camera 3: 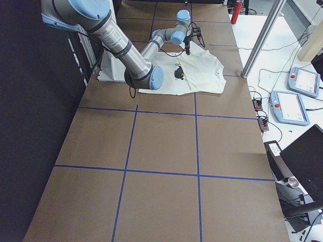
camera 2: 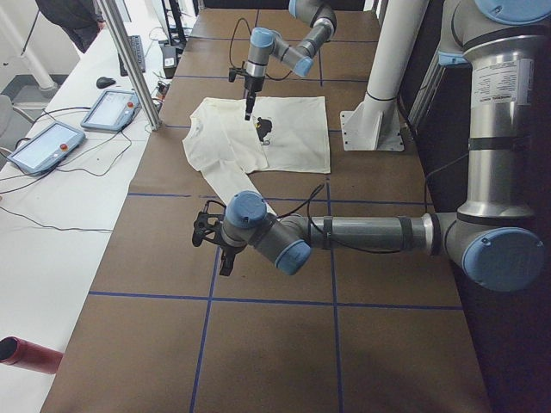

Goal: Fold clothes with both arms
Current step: 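Release the sleeve and raise the right gripper while the left gripper grasps the other cuff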

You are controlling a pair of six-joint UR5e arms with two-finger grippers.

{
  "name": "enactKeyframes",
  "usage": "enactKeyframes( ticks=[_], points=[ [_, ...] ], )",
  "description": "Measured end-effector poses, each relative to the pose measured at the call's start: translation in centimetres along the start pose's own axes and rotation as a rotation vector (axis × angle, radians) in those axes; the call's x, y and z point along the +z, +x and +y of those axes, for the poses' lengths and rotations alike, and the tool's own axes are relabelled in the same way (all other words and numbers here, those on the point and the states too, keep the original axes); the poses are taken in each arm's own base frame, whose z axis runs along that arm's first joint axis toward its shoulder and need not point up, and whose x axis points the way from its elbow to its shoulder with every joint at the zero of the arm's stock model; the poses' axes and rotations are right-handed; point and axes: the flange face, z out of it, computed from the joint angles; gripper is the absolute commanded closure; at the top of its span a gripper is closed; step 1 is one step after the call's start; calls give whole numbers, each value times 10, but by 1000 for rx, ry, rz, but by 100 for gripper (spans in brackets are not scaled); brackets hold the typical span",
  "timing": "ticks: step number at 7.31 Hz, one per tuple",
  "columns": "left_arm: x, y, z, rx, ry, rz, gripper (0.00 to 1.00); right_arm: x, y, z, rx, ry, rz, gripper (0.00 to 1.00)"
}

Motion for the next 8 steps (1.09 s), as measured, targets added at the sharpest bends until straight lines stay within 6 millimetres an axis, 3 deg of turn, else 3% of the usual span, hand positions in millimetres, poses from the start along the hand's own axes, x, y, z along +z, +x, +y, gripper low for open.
enactKeyframes(
  ticks=[2,4,6,8],
  points=[
    [36,54,46,-156,32,-18,0,-28,122,-55,-40,-77,92,0],
    [71,106,96,-284,47,-70,0,-44,230,-85,-118,-117,137,0],
    [99,132,134,-339,51,-119,0,-58,296,-90,-158,-134,144,0],
    [119,142,154,-356,65,-175,0,-66,329,-90,-153,-151,133,0]
  ],
)
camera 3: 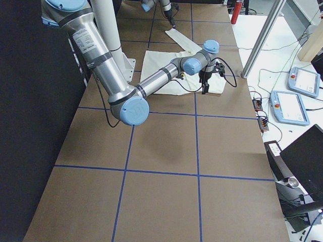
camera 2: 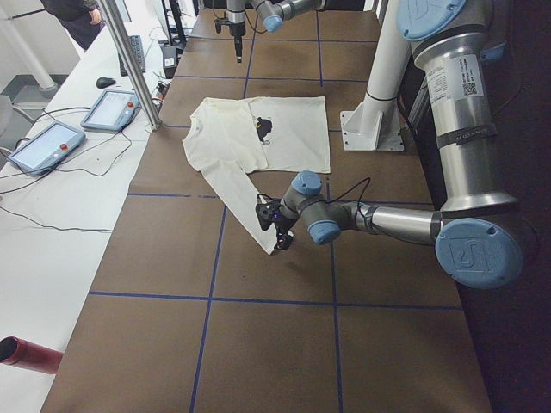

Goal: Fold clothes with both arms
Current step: 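Release the sleeve and raise the right gripper while the left gripper grasps the other cuff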

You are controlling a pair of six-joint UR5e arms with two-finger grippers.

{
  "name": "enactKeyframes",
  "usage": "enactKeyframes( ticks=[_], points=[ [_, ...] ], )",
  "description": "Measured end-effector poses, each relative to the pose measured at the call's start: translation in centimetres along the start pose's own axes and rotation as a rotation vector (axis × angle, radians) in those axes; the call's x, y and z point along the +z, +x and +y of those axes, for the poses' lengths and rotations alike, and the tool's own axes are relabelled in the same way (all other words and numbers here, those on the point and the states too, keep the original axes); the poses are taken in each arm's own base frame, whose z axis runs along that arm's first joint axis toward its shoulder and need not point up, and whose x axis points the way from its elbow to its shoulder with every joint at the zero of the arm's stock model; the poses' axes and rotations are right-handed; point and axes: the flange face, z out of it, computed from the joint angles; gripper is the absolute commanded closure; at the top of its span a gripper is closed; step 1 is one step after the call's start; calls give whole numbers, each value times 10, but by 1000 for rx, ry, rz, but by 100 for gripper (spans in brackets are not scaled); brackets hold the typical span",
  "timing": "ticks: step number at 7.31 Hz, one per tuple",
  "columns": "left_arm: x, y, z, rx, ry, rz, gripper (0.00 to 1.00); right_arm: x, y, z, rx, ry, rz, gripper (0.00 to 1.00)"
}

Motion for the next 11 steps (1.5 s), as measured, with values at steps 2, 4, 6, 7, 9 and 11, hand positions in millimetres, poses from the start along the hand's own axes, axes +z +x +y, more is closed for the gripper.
enactKeyframes(
  ticks=[2,4,6,7,9,11],
  points=[
    [13,-5,4,0,17,-35,1,0,8,2,4,-5,-3,0],
    [24,-11,10,11,12,-59,6,0,9,2,4,-5,-4,0],
    [29,-12,17,25,1,-68,28,-2,9,1,4,-3,-6,0],
    [29,-12,19,28,-1,-67,46,-2,10,1,5,-2,-6,0],
    [29,-11,19,29,-2,-67,75,-4,11,0,6,0,-8,0],
    [28,-8,19,27,-4,-61,98,-7,12,-1,8,2,-10,0]
  ],
)
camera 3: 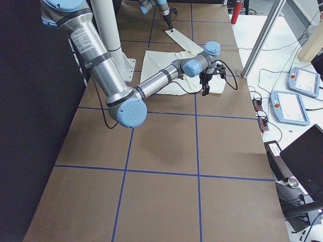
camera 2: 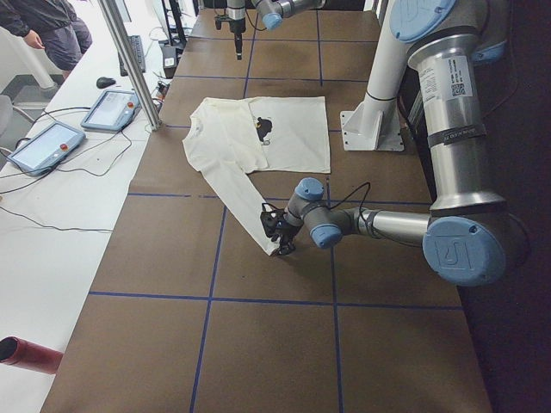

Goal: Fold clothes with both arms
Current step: 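Release the sleeve and raise the right gripper while the left gripper grasps the other cuff, then fold the held sleeve across the chest with the left gripper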

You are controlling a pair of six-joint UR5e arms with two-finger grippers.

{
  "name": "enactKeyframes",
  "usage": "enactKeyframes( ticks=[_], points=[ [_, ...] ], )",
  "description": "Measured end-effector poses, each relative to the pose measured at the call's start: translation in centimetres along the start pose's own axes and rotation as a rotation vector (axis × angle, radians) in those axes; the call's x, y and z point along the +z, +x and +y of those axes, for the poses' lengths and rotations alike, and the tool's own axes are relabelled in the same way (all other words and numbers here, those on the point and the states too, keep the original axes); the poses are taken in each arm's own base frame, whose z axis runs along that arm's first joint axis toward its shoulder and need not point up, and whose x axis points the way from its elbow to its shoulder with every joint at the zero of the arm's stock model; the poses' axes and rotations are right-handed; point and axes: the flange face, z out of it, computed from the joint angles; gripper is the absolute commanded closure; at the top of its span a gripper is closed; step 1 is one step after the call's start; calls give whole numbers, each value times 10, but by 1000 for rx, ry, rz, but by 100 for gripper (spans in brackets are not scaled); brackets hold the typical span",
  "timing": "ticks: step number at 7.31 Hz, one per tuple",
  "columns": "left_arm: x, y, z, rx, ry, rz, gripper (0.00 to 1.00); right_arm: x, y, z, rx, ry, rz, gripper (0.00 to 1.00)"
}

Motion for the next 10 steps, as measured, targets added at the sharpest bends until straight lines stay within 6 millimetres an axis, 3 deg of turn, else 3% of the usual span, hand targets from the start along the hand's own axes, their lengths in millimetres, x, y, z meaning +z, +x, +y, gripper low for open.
enactKeyframes(
  ticks=[4,6,8,10],
  points=[
    [-15,17,1,-1,-8,28,100,-3,4,-2,6,4,0,0],
    [-35,47,2,3,-32,45,100,-6,12,0,15,7,3,0],
    [-69,123,-3,2,-70,48,100,-14,51,12,22,10,13,0],
    [-111,234,-33,-23,-66,78,100,-22,106,27,31,1,16,0]
  ],
)
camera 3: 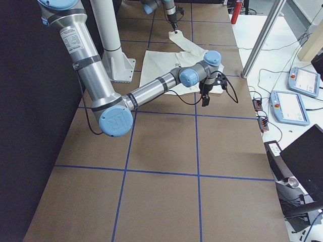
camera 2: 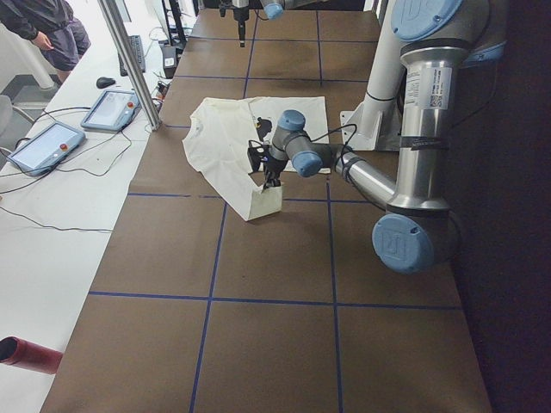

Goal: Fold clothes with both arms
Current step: 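Fold the held sleeve across the chest with the left gripper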

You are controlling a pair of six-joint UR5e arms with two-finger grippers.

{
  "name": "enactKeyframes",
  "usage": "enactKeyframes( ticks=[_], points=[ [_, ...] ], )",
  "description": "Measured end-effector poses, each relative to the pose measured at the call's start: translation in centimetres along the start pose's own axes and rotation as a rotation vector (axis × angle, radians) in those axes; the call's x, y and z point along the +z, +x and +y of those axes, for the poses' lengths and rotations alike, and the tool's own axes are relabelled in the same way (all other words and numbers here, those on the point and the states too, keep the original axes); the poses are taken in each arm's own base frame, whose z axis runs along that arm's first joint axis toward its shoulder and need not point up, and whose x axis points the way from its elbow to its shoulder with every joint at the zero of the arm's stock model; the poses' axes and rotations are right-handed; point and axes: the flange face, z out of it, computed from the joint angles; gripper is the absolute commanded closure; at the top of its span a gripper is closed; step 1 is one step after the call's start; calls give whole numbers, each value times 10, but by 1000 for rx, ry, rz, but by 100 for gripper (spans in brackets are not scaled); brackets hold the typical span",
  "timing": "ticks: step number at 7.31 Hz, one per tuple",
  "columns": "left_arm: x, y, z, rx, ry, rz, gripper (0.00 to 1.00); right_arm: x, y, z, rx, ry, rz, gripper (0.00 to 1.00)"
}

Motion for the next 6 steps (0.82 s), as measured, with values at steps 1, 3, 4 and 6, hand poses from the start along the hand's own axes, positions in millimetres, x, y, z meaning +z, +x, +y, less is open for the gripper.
enactKeyframes(
  ticks=[1,3,4,6],
  points=[
    [-33,64,-17,-17,-17,39,100,-1,27,9,7,-3,10,0],
    [-105,170,-37,-25,-67,160,100,-1,60,27,26,-10,26,0],
    [-124,223,-42,-47,-84,207,100,0,66,31,29,-12,29,0],
    [-113,335,-32,-147,-141,250,100,0,69,32,31,-14,31,0]
  ],
)
